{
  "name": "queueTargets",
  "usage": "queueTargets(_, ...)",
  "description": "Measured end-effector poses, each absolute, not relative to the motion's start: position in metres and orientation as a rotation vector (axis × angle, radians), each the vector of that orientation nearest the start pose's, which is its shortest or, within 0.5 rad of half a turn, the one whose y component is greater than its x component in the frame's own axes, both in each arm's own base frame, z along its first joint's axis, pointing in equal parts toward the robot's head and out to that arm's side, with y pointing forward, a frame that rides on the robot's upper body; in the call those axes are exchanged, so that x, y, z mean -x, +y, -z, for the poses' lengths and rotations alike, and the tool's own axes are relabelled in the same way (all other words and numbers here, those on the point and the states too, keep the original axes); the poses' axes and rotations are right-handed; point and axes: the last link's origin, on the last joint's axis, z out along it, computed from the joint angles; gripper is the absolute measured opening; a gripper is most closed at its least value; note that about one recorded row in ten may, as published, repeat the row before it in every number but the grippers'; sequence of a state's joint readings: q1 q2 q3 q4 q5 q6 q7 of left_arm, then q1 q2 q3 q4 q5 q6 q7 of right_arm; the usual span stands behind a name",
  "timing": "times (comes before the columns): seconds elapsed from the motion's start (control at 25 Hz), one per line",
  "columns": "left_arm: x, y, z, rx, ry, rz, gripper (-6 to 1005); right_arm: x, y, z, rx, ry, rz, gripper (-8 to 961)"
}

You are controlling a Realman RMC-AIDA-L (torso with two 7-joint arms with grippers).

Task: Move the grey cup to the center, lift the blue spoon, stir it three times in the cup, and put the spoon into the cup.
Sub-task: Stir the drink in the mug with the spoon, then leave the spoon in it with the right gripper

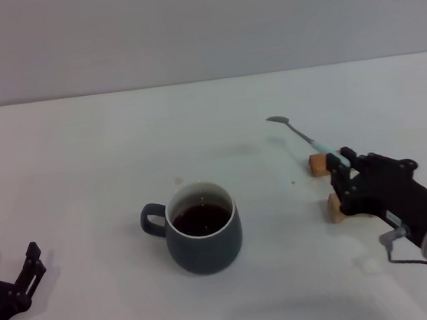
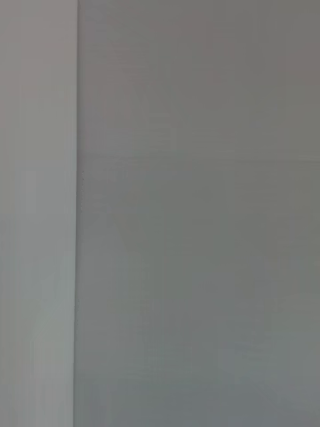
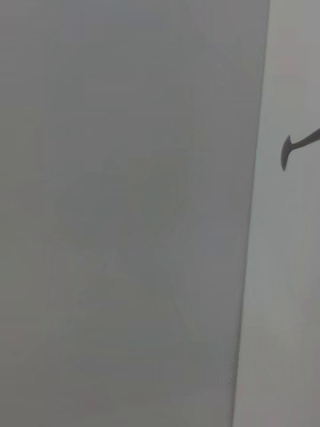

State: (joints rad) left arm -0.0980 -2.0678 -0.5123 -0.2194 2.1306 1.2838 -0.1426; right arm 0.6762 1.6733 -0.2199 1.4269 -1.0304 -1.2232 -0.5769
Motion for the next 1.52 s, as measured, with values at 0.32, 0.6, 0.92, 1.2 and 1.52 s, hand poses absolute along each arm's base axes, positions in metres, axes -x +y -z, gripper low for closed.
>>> queueTargets(0.32,0.384,0.201,0.037,1.619,-0.709,0.584,863,-0.224,0.251,0.064,1.977,0.704,-0.475,165)
queueTargets(0.6,0.383,0.201,0.039,1.622,-0.713,0.587,863,-0.224,0.247,0.068,1.979,0.710,-0.462,165)
queueTargets(0.92,0.382,0.202,0.040,1.628,-0.710,0.589,864,-0.212,0.248,0.068,2.003,0.687,-0.462,165)
queueTargets(1.2,0.382,0.202,0.040,1.629,-0.711,0.588,864,-0.203,0.246,0.069,1.976,0.581,-0.415,166)
queueTargets(1.52,0.383,0.202,0.040,1.629,-0.711,0.588,864,-0.203,0.232,0.067,1.858,0.455,-0.482,166)
